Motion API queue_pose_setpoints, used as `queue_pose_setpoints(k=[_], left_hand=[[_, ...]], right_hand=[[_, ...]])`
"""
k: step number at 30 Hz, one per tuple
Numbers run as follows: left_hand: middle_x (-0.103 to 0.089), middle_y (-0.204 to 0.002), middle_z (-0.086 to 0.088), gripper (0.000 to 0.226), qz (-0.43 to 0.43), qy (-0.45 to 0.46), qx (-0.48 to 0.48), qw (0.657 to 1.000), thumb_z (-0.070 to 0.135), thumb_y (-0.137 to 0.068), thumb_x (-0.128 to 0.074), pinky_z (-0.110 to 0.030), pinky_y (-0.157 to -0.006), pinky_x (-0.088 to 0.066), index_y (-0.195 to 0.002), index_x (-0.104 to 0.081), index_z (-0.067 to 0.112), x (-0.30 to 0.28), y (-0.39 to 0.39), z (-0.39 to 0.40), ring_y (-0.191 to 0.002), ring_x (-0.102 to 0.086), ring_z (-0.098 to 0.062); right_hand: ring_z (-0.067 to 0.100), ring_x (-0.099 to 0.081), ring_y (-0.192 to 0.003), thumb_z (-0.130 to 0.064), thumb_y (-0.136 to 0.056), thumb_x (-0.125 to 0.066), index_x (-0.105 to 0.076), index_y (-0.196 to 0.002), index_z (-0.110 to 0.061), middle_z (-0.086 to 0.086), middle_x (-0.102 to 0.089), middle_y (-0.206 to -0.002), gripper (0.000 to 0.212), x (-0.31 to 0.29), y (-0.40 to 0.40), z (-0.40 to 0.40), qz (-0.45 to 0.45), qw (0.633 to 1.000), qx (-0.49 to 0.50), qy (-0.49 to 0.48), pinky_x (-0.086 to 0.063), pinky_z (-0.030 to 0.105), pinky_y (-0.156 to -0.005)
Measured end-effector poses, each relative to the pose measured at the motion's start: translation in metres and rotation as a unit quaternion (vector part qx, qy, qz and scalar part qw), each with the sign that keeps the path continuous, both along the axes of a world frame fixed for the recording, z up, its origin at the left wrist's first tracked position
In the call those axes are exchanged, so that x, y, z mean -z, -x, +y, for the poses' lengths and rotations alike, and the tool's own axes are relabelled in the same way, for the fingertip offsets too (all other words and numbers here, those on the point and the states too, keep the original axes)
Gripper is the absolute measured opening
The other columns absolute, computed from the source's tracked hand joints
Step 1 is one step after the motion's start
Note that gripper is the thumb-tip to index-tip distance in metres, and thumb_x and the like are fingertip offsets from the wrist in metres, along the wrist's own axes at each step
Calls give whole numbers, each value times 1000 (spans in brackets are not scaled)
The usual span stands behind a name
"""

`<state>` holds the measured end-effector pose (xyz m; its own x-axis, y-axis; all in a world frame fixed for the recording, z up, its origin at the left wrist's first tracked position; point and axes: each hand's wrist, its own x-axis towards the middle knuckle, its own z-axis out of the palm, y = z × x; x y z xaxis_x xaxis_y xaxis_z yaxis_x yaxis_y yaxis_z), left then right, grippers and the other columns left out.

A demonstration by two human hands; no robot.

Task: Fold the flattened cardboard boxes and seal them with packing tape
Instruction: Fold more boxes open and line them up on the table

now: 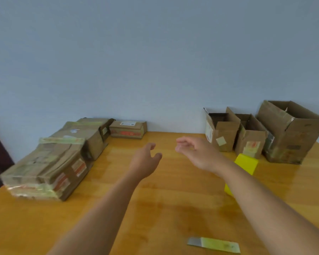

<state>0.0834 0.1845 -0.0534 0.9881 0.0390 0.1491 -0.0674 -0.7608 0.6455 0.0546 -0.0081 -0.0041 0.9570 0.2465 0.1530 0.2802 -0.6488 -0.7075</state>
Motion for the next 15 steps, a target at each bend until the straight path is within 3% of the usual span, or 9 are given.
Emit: queue_pose_setpoints(k=[3,6,10,12,14,15], left_hand=[[-49,-147,1,49,-56,-108,-66,990,39,-99,-52,-38,-109,-35,-145,-45,23,-7,31,46,-137,-42,-22],[-37,-156,1,51,-126,-184,-154,963,39,-97,-50,-45,-121,-8,-145,-44,24,-9,63,97,-151,-15,-23],[-2,-166,-6,71,-78,-216,-288,930,57,-95,-47,-56,-117,11,-154,-24,26,-9,93,176,-151,16,-31],[3,-166,-7,81,-15,-217,-309,926,66,-91,-48,-60,-117,4,-156,-19,27,-3,104,206,-151,13,-36],[-15,-163,-8,77,14,-205,-290,935,64,-91,-53,-57,-113,-28,-152,-28,26,3,112,221,-148,-19,-36],[-25,-159,-7,72,12,-188,-283,941,60,-91,-56,-50,-100,-46,-149,-33,23,5,115,222,-138,-38,-34]], right_hand=[[10,-46,-131,-45,-98,-54,-51,-141,-26,-9,-53,-141,47,18,6,39,53,997,-51,38,-37,29,-106],[13,-46,-131,-47,-97,-53,-47,-144,-28,-8,-47,-146,51,38,14,76,104,988,-89,66,-39,32,-107],[18,-46,-134,-48,-97,-55,-42,-147,-26,-2,-43,-151,56,62,29,118,149,974,-135,100,-39,35,-109],[20,-44,-136,-48,-98,-54,-38,-149,-25,0,-40,-154,58,69,35,134,166,968,-155,112,-39,37,-111],[21,-44,-136,-49,-99,-52,-36,-150,-26,-1,-39,-153,58,72,41,144,169,964,-163,123,-40,38,-109],[20,-44,-136,-50,-99,-51,-36,-150,-26,-1,-40,-153,58,72,44,146,162,966,-161,124,-40,38,-109]])
